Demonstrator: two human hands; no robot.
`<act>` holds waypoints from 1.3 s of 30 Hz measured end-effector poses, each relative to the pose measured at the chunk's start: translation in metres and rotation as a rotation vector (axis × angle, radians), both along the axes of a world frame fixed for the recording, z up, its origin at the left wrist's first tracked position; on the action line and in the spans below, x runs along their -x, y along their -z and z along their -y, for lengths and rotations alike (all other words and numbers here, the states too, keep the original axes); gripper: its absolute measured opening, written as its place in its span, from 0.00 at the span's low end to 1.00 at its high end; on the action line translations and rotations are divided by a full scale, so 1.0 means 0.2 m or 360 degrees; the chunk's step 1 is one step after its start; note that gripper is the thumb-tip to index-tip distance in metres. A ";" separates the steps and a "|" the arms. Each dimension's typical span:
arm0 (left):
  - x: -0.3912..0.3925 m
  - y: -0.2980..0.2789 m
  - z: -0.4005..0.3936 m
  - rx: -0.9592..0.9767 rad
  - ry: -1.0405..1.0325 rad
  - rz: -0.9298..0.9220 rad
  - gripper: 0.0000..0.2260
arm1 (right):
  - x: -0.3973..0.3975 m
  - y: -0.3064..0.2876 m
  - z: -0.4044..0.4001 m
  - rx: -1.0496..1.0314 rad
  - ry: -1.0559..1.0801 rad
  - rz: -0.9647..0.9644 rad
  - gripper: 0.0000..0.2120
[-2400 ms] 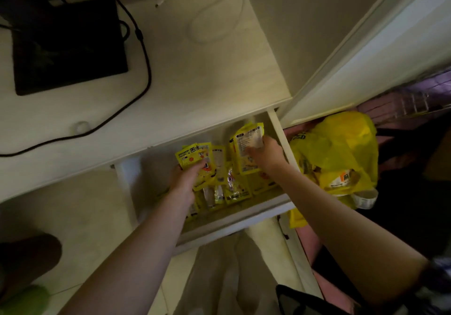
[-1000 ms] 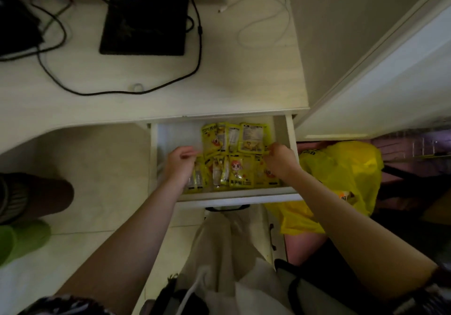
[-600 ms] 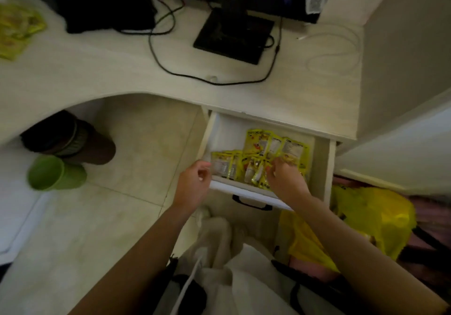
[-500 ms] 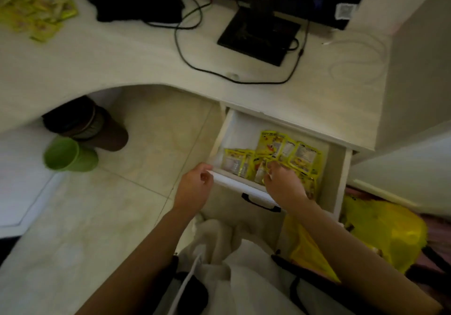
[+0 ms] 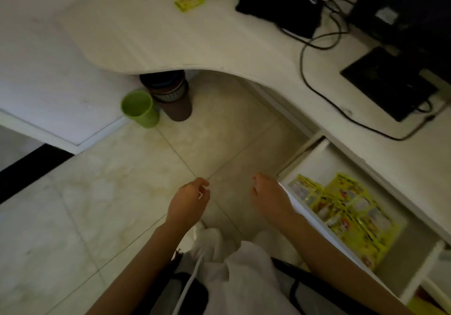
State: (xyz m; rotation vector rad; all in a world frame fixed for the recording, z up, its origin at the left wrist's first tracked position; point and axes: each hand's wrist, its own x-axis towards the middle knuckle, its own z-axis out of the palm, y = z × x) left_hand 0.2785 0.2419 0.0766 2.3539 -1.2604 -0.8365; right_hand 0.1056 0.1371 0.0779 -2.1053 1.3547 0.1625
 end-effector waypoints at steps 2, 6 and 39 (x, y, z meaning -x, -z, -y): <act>-0.16 0.01 -0.04 -0.0012 -0.0075 0.0011 0.10 | -0.17 -0.01 0.00 -0.0001 -0.0039 0.0020 0.12; -0.47 0.03 -0.12 -0.0034 -0.0132 0.0031 0.10 | -0.50 -0.01 -0.02 -0.0022 -0.0120 0.0015 0.16; -2.24 -0.10 1.01 0.0168 -0.0392 0.0143 0.09 | -2.35 -0.20 1.17 0.0094 -0.0285 0.0225 0.15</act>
